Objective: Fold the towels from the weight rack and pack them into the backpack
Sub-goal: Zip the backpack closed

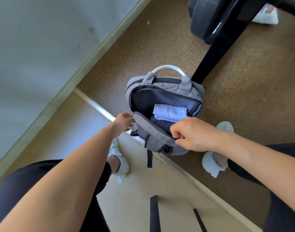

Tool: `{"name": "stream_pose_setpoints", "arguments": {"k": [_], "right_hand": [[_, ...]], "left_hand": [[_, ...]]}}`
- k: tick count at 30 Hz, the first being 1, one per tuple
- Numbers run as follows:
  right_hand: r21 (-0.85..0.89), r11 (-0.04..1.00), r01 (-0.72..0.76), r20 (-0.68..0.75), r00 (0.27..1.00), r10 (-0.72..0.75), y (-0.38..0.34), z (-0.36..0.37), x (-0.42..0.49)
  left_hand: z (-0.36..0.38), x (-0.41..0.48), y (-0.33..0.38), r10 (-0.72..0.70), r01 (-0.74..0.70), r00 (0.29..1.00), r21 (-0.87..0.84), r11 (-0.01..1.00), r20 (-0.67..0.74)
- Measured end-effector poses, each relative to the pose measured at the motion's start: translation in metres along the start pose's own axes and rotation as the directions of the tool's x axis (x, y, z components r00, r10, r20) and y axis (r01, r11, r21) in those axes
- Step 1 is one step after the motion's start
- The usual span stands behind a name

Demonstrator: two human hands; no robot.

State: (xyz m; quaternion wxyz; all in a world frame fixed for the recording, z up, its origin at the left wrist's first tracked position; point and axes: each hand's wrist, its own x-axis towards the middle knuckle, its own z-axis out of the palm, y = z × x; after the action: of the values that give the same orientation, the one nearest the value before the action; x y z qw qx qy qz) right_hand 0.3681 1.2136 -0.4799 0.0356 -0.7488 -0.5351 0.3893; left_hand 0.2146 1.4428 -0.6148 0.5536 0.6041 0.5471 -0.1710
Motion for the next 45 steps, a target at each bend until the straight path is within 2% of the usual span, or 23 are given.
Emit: {"name": "stream_pose_setpoints", "arguments": {"k": [6, 10, 13, 19, 21, 24, 27, 33, 36, 40, 45], "right_hand": [[-0.054, 0.985, -0.162, -0.044, 0.986, 0.160, 0.022, -0.005, 0.011], [-0.049, 0.971, -0.235, -0.082, 0.969, 0.231, 0.027, -0.010, 0.015], [-0.034, 0.964, -0.264, -0.095, 0.961, 0.260, 0.026, -0.014, 0.017], [-0.024, 0.962, -0.272, -0.111, 0.957, 0.268, 0.024, -0.018, 0.017], [-0.008, 0.961, -0.276, -0.118, 0.955, 0.273, 0.024, -0.018, 0.018], [0.029, 0.960, -0.277, -0.123, 0.953, 0.278, 0.026, -0.020, 0.021], [0.074, 0.956, -0.282, -0.130, 0.948, 0.290, 0.029, -0.021, 0.022], [0.096, 0.951, -0.293, -0.195, 0.932, 0.307, 0.027, -0.025, 0.026], [0.107, 0.953, -0.284, -0.259, 0.918, 0.302, 0.023, -0.026, 0.029], [0.162, 0.953, -0.258, -0.350, 0.887, 0.300, 0.019, -0.028, 0.032], [0.206, 0.957, -0.204, -0.440, 0.854, 0.277, 0.010, -0.030, 0.037]], "left_hand": [[0.006, 0.012, -0.005, 0.028, -0.028, 1.000, -0.035, 0.999, 0.011], [0.009, 0.016, -0.003, 0.050, -0.054, 0.998, -0.077, 0.996, -0.048], [0.011, 0.020, -0.001, 0.058, -0.064, 0.996, -0.079, 0.995, -0.073], [0.012, 0.028, -0.004, 0.054, -0.056, 0.998, -0.075, 0.996, -0.027], [0.013, 0.028, -0.002, 0.077, -0.082, 0.995, -0.079, 0.993, -0.061], [0.011, 0.026, -0.003, 0.154, -0.178, 0.967, -0.103, 0.979, -0.204], [0.008, 0.021, -0.005, 0.157, -0.214, 0.953, -0.211, 0.954, -0.259], [-0.009, 0.007, -0.004, 0.041, -0.131, 0.980, -0.473, 0.871, -0.196], [-0.016, -0.007, 0.010, 0.054, -0.153, 0.979, -0.543, 0.826, -0.195], [-0.023, -0.028, 0.045, 0.152, -0.249, 0.963, -0.511, 0.823, -0.224], [-0.032, -0.042, 0.077, 0.235, -0.315, 0.937, -0.331, 0.889, -0.258]]}}
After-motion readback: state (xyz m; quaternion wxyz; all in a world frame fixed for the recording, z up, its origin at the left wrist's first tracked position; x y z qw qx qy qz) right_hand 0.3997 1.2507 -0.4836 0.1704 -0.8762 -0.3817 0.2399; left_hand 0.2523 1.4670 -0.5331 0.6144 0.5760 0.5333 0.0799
